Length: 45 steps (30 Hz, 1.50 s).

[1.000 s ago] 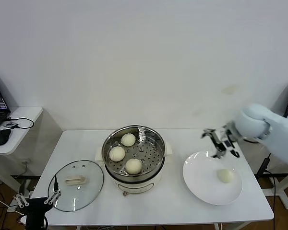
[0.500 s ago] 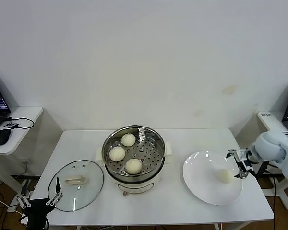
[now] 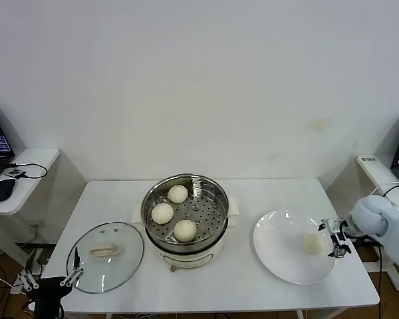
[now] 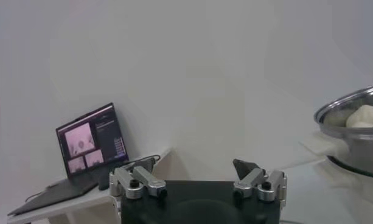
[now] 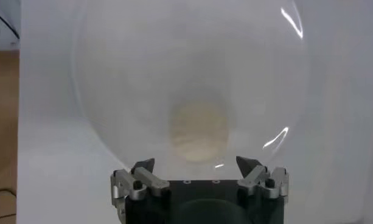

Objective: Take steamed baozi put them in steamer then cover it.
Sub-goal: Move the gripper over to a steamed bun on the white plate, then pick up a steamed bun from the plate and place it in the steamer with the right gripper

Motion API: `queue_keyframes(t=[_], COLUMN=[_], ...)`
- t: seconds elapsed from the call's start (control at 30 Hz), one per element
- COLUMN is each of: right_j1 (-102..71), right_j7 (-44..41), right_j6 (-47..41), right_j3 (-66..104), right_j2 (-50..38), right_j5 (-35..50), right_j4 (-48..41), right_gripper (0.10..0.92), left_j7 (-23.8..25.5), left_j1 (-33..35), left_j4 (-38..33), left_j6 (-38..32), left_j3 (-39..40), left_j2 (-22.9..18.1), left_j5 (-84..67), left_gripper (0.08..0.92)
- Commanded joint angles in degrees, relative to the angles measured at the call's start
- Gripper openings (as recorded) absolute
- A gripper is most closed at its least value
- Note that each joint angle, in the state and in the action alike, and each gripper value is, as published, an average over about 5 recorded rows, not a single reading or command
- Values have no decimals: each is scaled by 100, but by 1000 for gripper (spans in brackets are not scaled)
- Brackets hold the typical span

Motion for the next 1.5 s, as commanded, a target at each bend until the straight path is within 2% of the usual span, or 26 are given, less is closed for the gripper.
queue_keyframes(t=[0.03,0.43,0.73,1.0,1.23,1.5], right_j1=[-219,72,264,495,1412,3428], right_j7=[99,33,-220,-376,-478,-499], right_j6=[36,-220,-231,-247,-466,-948], right_j3=[189,50,-49,-168,-745,-2119], right_j2=[564,584,451,366,78,-143], right_j5=[-132,-107,-72,75,481,1470], right_j4=[-548,-508,-492,-420,-16,754], right_gripper=[823,816,685,661,653,653], left_j7=[6,1,-2,-5,-5,-9], left_j1=[7,-13,-9,-3,-15,-45], left_j4=[5,47,34,-4,-17,-12], left_j6=[7,4,0,-1,0,-8], left_j3=[4,28,47,42,50,117], left_j2=[-26,-39,-35,-29,-11,34], left_j5=[34,44,39,38,32,20], left_gripper=[823,823,823,823,823,823])
